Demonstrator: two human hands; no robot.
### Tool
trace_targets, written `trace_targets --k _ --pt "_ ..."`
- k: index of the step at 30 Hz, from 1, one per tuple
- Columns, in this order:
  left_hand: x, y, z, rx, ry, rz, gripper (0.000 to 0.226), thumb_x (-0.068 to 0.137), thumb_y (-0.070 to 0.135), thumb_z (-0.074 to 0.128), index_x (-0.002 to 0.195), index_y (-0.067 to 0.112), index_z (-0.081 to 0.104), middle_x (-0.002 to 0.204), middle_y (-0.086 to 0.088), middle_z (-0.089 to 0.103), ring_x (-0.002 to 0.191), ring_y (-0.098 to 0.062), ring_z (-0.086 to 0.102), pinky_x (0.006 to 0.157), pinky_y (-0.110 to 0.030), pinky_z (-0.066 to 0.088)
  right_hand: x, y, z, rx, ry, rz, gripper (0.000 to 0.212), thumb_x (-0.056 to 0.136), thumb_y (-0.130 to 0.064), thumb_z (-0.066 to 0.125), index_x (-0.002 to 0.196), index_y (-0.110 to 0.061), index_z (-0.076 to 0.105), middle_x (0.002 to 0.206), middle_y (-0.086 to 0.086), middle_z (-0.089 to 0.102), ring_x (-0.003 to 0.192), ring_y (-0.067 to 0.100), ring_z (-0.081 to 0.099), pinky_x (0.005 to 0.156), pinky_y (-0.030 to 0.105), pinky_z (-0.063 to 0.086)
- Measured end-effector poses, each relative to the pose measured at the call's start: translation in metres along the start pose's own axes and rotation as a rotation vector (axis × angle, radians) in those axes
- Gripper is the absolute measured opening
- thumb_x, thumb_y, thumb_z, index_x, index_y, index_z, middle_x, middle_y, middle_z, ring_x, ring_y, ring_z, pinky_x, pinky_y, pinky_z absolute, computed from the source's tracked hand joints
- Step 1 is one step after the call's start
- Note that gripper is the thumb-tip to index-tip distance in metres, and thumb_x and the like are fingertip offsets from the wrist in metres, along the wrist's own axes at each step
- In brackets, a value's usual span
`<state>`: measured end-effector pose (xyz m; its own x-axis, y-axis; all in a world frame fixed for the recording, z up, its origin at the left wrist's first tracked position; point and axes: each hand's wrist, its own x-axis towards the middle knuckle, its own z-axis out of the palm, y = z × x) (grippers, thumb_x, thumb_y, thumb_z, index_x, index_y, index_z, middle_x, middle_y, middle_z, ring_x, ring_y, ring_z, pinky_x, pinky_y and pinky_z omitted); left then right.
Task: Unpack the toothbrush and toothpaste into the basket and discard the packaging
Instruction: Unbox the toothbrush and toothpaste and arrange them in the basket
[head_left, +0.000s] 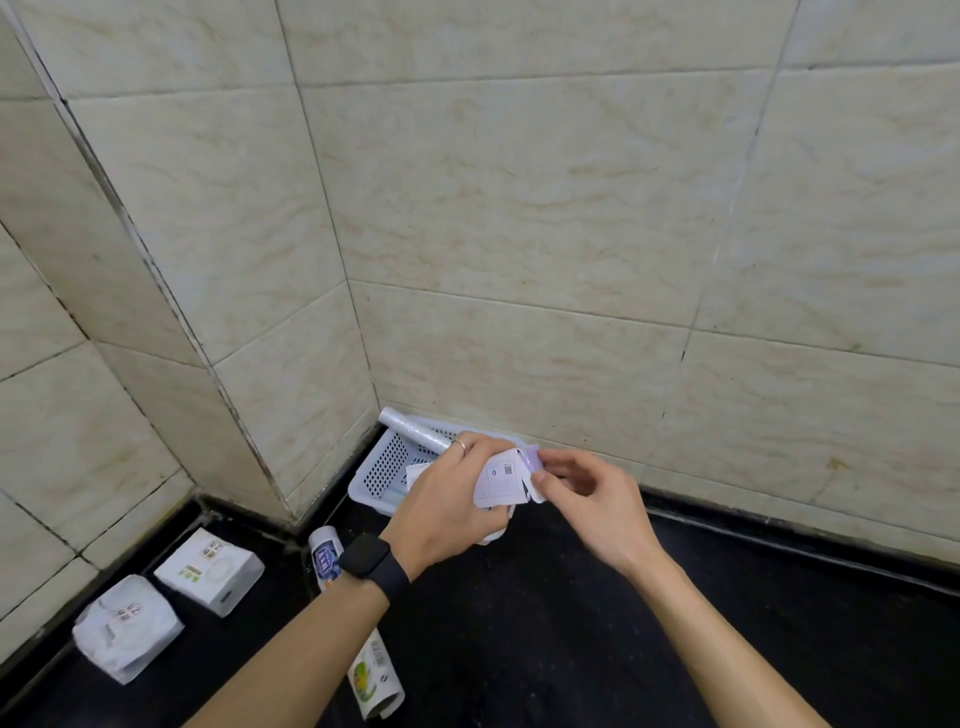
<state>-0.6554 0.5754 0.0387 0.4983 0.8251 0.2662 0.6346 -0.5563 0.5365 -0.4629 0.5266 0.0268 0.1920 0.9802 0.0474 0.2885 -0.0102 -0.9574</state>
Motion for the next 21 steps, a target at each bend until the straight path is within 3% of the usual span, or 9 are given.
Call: trace_targets --k 3,7,10,14,19,21 --pt "0.000 -0.001 -0.007 -0.126 0.071 -0.086 0.055 0.072 0.045 0.079 0.119 0.038 0.050 0.111 0.021 0.052 0.103 -0.002 0.055 0.081 -0.017 0.047 0.009 -0.002 -0.004 0.175 0.158 0.048 0.022 0.100 -0.020 0.054 0.102 -0.018 0.077 0.085 -0.004 0.078 0.084 0.018 0.074 0.079 0.034 0.062" --pt "-0.004 0.004 -0.016 -0.279 0.127 -0.129 0.057 0.070 0.055 0.080 0.119 0.041 0.054 0.116 0.024 0.061 0.112 0.005 0.053 0.087 -0.017 0.048 0.016 -0.012 -0.010 0.480 0.191 0.138 0.015 0.101 -0.012 0.056 0.105 -0.015 0.070 0.087 0.007 0.077 0.072 0.019 0.072 0.063 0.024 0.058" --pt "-0.001 0.012 -0.017 -0.410 0.144 -0.157 0.061 0.067 0.051 0.083 0.121 0.039 0.056 0.119 0.024 0.064 0.115 0.007 0.056 0.095 -0.025 0.049 0.017 -0.008 0.005 0.505 0.217 0.176 0.009 0.096 -0.011 0.064 0.101 -0.013 0.070 0.097 0.012 0.077 0.082 0.019 0.071 0.073 0.027 0.058" --pt "0.004 0.015 -0.016 -0.465 0.150 -0.147 0.061 0.066 0.042 0.084 0.120 0.036 0.057 0.119 0.020 0.065 0.114 0.004 0.058 0.100 -0.035 0.050 0.011 -0.009 0.024 0.435 0.081 0.200 0.024 0.099 -0.008 0.054 0.099 -0.017 0.077 0.096 0.004 0.079 0.091 0.014 0.072 0.079 0.028 0.058" --pt "-0.002 0.009 -0.022 -0.390 0.146 -0.153 0.067 0.060 0.064 0.075 0.119 0.049 0.047 0.120 0.025 0.061 0.115 0.004 0.057 0.095 -0.031 0.052 0.015 -0.011 0.014 0.490 0.118 0.276 0.017 0.101 -0.024 0.057 0.106 -0.014 0.070 0.107 0.010 0.076 0.089 0.017 0.074 0.077 0.030 0.057" --pt "-0.006 0.006 -0.024 -0.262 0.146 -0.147 0.069 0.068 0.061 0.073 0.126 0.052 0.037 0.125 0.023 0.059 0.115 0.002 0.057 0.093 -0.031 0.052 0.014 -0.011 0.009 0.527 0.144 0.314 0.032 0.097 -0.036 0.063 0.120 -0.014 0.061 0.112 0.009 0.073 0.096 0.022 0.075 0.081 0.035 0.059"
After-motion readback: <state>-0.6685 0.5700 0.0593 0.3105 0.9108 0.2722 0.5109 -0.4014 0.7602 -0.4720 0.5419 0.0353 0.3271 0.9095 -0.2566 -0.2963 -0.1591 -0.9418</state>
